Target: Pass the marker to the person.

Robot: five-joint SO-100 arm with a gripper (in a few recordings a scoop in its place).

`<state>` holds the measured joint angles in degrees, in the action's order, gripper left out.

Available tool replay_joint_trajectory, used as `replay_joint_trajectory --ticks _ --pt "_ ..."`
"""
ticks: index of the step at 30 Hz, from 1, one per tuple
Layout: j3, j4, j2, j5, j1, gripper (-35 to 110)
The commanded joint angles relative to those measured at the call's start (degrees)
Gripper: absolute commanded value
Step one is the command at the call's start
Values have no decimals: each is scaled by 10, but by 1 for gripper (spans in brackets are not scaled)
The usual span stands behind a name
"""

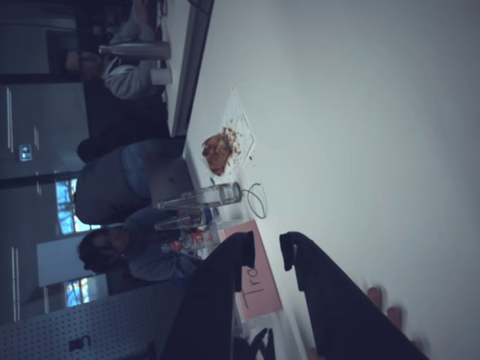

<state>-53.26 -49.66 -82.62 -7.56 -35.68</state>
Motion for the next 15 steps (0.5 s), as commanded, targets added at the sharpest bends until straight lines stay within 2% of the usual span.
replay_joint_trajectory --ticks 1,15 --pt "10 -1 -42 -2 3 7" --pt "3 1 -43 1 4 7"
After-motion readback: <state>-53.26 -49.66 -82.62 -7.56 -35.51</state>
